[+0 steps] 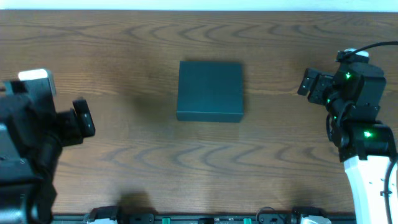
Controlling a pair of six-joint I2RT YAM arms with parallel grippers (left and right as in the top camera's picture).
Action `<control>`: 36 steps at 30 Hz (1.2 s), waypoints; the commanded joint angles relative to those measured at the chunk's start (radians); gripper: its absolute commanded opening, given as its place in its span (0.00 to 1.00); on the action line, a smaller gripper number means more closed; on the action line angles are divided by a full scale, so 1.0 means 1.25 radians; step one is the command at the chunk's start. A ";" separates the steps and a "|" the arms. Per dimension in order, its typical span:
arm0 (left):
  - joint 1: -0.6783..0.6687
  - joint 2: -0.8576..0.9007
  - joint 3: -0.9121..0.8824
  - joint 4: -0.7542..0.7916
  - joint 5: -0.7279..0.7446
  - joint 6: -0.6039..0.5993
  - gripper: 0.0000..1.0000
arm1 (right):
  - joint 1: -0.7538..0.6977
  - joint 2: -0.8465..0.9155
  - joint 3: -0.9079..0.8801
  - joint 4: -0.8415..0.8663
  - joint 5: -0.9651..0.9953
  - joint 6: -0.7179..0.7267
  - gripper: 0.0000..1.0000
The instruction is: Pack container
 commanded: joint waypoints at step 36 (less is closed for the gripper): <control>0.069 -0.756 -1.131 0.445 0.135 -0.064 0.95 | -0.006 0.000 0.002 -0.001 -0.002 -0.009 0.99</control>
